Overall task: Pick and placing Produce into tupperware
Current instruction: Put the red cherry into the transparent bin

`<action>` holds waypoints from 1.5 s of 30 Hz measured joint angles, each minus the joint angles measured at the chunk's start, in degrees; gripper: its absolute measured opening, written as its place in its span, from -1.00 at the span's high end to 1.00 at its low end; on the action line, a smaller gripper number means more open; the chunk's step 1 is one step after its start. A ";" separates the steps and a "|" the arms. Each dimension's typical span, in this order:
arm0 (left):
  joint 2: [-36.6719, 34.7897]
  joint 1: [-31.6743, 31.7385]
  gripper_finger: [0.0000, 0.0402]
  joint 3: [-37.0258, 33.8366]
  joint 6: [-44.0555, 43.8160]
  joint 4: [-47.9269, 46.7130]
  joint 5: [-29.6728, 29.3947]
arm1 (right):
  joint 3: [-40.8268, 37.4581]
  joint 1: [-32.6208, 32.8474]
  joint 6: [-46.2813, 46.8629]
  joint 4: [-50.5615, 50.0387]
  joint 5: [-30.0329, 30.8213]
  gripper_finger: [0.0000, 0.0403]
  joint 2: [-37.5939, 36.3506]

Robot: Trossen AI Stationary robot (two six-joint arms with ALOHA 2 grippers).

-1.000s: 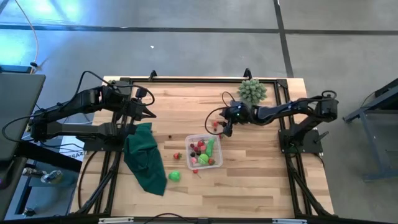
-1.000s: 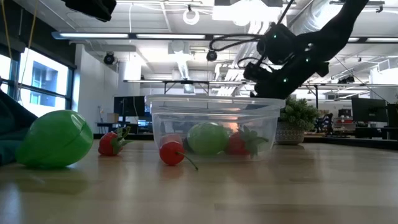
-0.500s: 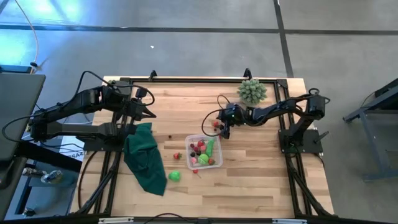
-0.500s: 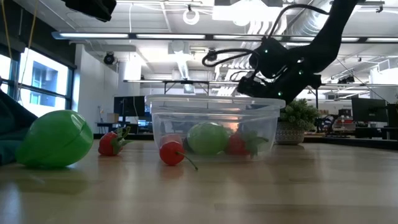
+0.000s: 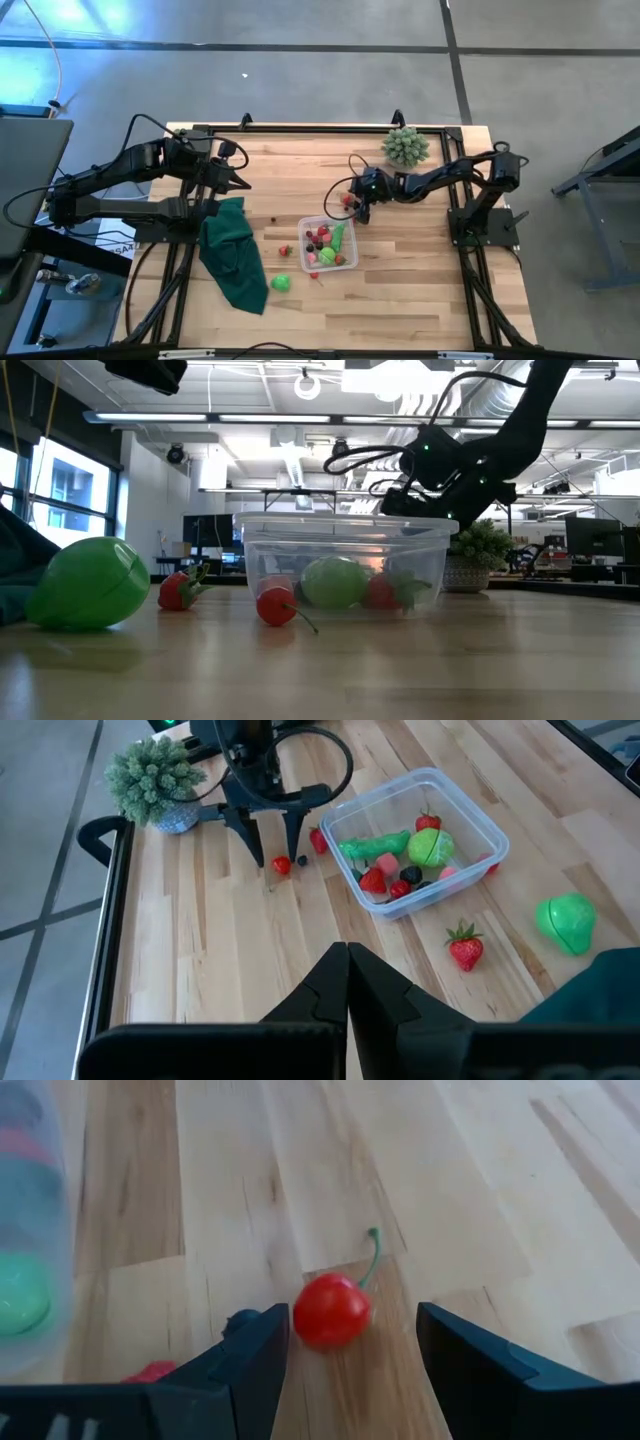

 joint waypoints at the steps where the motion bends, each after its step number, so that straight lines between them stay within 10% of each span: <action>1: 0.00 -0.02 1.00 0.00 -0.02 0.02 -0.01 | 0.00 -0.02 0.04 -0.05 -0.08 -0.06 0.46; 45: 0.00 -0.01 1.00 0.00 0.00 0.00 0.00 | -0.02 -0.28 3.28 3.31 -0.87 0.46 2.04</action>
